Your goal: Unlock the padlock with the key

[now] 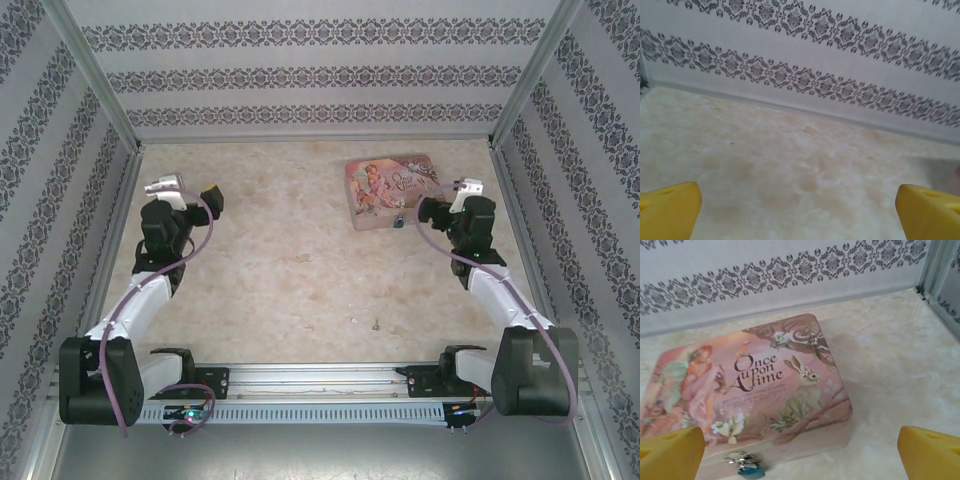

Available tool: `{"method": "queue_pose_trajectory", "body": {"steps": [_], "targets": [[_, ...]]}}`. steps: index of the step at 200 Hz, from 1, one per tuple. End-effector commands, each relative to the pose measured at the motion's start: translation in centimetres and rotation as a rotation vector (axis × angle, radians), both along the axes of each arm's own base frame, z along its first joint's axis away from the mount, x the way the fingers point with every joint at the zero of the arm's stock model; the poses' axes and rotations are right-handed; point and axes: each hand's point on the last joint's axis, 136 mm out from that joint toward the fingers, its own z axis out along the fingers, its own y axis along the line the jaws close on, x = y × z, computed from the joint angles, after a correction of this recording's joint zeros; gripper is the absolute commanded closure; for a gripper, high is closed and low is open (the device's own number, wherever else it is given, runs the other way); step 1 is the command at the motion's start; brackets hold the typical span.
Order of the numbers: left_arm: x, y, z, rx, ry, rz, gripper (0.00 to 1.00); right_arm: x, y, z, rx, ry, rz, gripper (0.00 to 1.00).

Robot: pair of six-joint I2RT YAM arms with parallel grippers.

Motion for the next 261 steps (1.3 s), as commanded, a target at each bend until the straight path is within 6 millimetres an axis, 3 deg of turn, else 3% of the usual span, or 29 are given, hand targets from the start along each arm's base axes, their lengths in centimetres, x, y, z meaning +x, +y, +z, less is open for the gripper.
{"method": "queue_pose_trajectory", "body": {"steps": [1, 25, 91, 144, 184, 261], "targets": [[-1.0, -3.4, -4.1, -0.181, 0.237, -0.059, 0.01, -1.3, 2.0, -1.3, 0.215, 0.167, 0.088, 0.02], [0.0, -8.1, -4.5, -0.219, 0.278, -0.141, 0.01, -0.3, 1.7, -0.8, 0.337, 0.197, 0.108, 0.02], [4.7, -23.4, -7.1, -0.368, 0.415, -0.405, 0.01, 3.5, -1.1, -3.1, 0.412, 0.266, 0.027, 0.02], [7.9, -32.0, -9.8, -0.463, 0.520, -0.533, 0.00, 7.2, -2.1, -4.5, 0.420, 0.284, 0.055, 0.02], [10.0, -35.9, -10.2, -0.487, 0.542, -0.593, 0.01, 9.3, -2.2, -5.5, 0.440, 0.305, 0.077, 0.02], [12.6, -39.6, -11.6, -0.512, 0.592, -0.629, 0.00, 10.2, -0.9, -7.4, 0.515, 0.367, 0.143, 0.02]]}}
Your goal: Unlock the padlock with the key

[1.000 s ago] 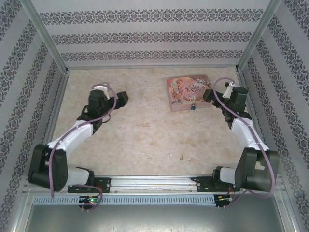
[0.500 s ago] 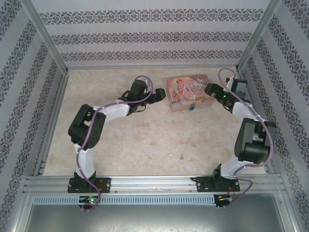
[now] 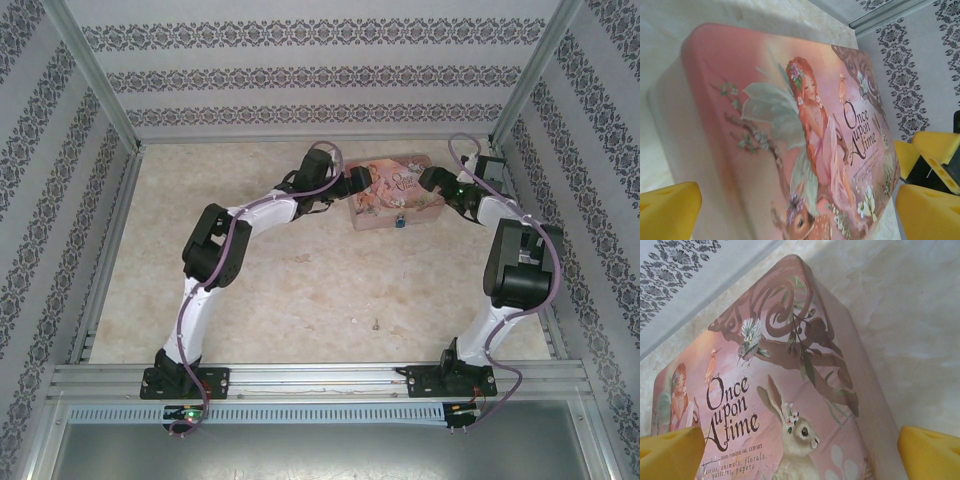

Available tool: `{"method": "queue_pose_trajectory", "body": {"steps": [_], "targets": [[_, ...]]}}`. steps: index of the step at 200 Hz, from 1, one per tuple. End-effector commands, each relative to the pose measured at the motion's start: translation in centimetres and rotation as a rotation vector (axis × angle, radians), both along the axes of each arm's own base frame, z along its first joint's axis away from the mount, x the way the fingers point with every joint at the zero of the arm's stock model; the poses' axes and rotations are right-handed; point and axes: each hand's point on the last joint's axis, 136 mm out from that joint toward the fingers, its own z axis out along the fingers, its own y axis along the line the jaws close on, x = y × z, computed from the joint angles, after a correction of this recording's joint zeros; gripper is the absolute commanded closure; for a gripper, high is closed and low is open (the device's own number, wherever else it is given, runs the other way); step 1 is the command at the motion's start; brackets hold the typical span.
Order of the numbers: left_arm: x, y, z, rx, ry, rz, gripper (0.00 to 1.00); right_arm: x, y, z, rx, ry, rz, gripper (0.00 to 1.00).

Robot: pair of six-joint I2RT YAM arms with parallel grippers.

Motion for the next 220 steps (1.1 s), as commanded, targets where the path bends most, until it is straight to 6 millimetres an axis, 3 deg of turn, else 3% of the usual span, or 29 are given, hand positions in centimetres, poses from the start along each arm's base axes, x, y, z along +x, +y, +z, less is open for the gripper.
{"method": "queue_pose_trajectory", "body": {"steps": [1, 47, 93, 220], "targets": [[-0.6, -1.6, -0.8, -0.003, 0.061, -0.034, 0.00, 0.4, 0.5, 0.3, 0.046, -0.005, 0.043, 0.02], [-0.9, -2.6, -0.6, -0.016, 0.064, -0.054, 0.01, -0.3, 2.5, 1.0, 0.121, -0.006, 0.109, 0.02], [-2.6, -1.5, 0.4, -0.020, 0.045, -0.054, 0.00, -2.9, 6.8, 1.5, 0.134, 0.005, 0.208, 0.02], [-9.6, 7.6, 2.2, 0.031, 0.012, 0.051, 0.01, -14.8, 19.5, 1.2, 0.098, 0.055, 0.417, 0.02]]}}
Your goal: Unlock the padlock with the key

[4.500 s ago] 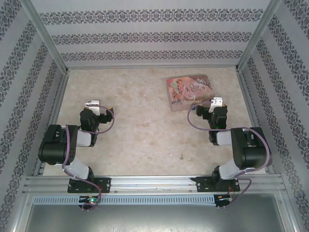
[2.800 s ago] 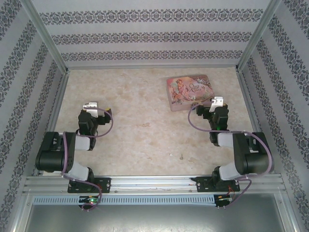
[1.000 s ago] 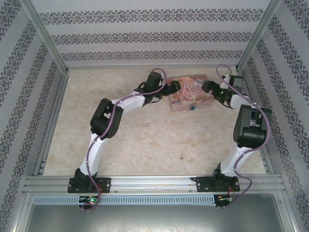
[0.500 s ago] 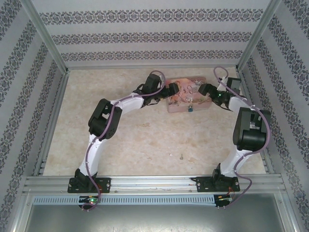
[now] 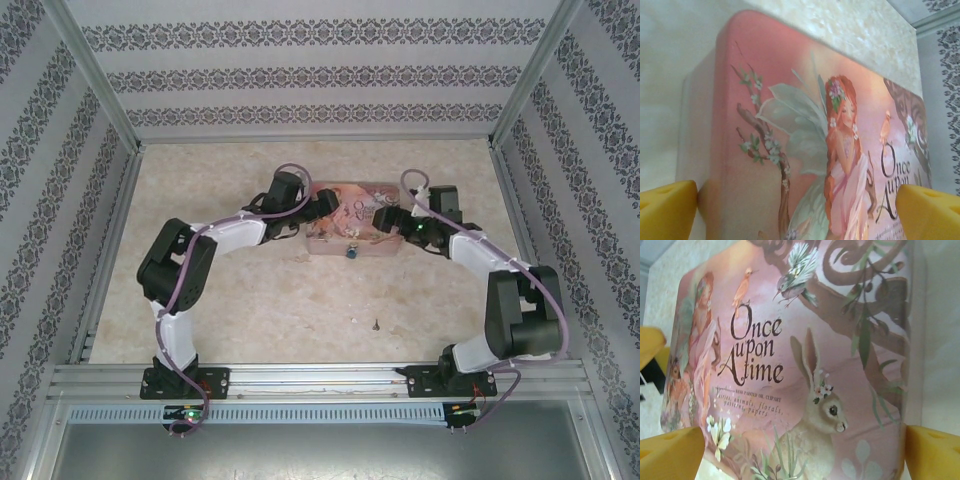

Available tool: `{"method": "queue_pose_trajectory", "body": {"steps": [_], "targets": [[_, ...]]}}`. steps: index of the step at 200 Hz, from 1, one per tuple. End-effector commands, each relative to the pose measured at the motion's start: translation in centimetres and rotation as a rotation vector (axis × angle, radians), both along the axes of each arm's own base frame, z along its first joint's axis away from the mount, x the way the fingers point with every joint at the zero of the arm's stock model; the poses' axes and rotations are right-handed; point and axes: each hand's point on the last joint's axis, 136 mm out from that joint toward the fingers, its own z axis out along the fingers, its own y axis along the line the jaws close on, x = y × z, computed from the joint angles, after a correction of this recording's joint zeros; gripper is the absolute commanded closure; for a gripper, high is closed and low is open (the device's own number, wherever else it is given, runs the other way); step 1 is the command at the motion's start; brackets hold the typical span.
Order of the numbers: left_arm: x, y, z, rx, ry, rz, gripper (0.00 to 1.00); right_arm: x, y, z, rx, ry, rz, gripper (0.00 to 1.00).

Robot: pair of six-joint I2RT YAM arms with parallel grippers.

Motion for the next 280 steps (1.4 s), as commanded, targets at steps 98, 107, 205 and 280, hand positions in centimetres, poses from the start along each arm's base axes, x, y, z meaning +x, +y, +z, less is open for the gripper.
{"method": "queue_pose_trajectory", "body": {"steps": [98, 107, 205, 280], "targets": [[-3.7, 2.6, 3.7, -0.036, -0.093, -0.040, 0.01, -8.4, 10.2, 0.7, 0.017, -0.043, 0.178, 0.02], [-3.6, 3.0, 3.6, -0.034, -0.093, -0.033, 0.01, -8.7, 10.6, 0.6, 0.016, -0.042, 0.186, 0.02], [-2.4, 8.7, 3.5, 0.024, -0.090, 0.049, 0.01, -8.7, 11.6, 0.5, -0.064, -0.053, 0.213, 0.02], [-4.5, 14.6, 7.1, 0.149, -0.169, 0.093, 0.01, -9.2, 8.2, 1.8, -0.191, -0.071, 0.177, 0.01]]}}
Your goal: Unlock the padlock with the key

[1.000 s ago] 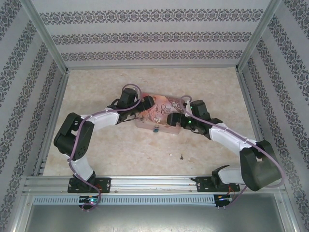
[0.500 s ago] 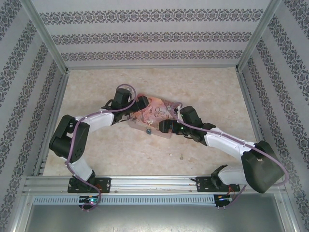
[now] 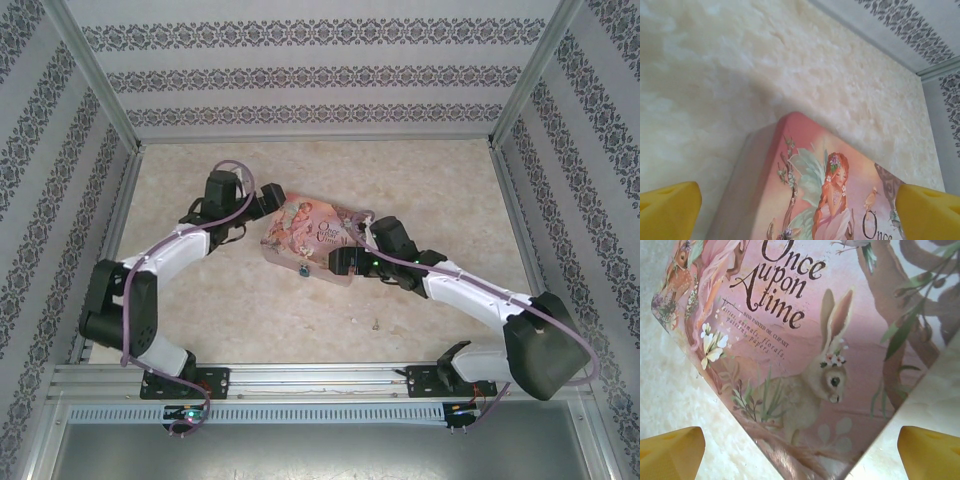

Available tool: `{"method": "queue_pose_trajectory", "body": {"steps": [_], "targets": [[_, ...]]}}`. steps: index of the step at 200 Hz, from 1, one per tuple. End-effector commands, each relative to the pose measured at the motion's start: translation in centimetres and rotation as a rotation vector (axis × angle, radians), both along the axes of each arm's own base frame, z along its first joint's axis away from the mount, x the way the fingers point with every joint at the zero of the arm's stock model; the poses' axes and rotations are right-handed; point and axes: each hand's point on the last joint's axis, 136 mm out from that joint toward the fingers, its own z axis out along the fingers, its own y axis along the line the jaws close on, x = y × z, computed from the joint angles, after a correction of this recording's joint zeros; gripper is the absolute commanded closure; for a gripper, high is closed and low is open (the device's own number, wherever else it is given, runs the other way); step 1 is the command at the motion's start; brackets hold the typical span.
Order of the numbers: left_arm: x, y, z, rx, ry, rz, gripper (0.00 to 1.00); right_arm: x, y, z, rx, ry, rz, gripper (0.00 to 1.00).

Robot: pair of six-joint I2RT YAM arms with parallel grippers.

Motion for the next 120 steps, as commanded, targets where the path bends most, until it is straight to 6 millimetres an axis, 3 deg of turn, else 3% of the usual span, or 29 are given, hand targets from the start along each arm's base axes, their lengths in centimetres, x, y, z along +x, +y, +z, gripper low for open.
{"method": "queue_pose_trajectory", "body": {"steps": [1, 23, 61, 94, 120], "targets": [[-2.3, 1.3, 1.2, 0.067, -0.030, -0.021, 0.01, 0.0, -1.6, 1.8, -0.058, -0.055, -0.013, 0.02], [-4.7, 1.9, 2.1, 0.074, -0.055, -0.021, 0.01, -0.9, -2.9, 2.5, -0.088, -0.064, -0.024, 0.02], [-10.0, 2.6, 1.7, 0.037, -0.055, -0.015, 0.01, -3.4, -5.3, 2.3, -0.119, 0.024, -0.087, 0.04], [-14.2, 1.0, 0.6, -0.039, -0.043, -0.047, 0.01, -6.6, -6.9, 0.9, -0.128, 0.149, -0.128, 0.21], [-16.3, -1.3, -0.8, -0.064, -0.045, -0.092, 0.00, -9.1, -7.5, -0.6, -0.129, 0.264, -0.133, 0.33]]}}
